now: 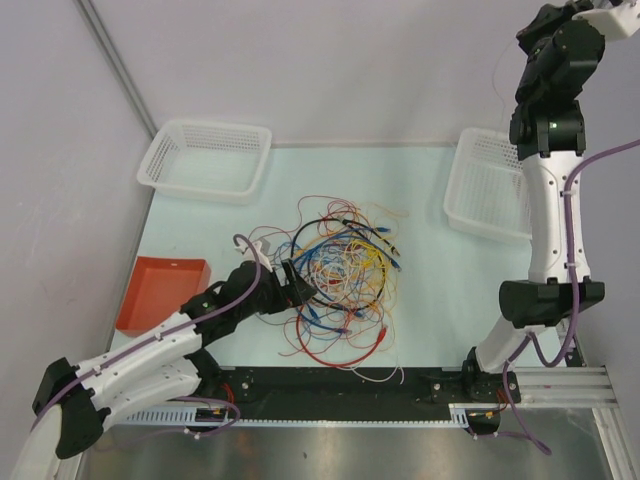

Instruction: Untangle the cables

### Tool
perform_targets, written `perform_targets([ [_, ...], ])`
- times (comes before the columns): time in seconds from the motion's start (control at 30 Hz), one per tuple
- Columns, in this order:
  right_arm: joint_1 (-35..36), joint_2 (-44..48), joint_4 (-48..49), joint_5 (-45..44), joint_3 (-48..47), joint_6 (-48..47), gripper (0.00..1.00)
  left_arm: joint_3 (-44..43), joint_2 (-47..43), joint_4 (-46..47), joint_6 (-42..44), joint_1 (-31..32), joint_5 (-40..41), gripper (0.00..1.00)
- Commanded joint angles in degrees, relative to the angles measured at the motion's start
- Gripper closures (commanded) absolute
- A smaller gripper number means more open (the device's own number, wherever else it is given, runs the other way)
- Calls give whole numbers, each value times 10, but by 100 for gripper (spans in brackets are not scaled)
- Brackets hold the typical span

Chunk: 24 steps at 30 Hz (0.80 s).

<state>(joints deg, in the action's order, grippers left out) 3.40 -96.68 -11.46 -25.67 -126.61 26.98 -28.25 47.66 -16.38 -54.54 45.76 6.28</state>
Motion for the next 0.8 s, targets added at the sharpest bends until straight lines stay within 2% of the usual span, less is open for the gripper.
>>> perform_targets([
  [0.0,-17,-41,22,-20,-83,9,100,5,9,41,-11,3,-21,3],
  [0.17,-44,-63,23,-41,-84,13,100,12,21,56,-11,3,-28,3],
  [0.3,-56,-66,29,-44,-30,20,100,14,41,69,-11,4,-38,3],
  [0.53,-69,-61,57,-27,137,50,100,19,67,81,-10,5,-40,3],
  [0.77,-82,-87,29,11,224,75,100,1,99,81,-1,4,-40,3],
])
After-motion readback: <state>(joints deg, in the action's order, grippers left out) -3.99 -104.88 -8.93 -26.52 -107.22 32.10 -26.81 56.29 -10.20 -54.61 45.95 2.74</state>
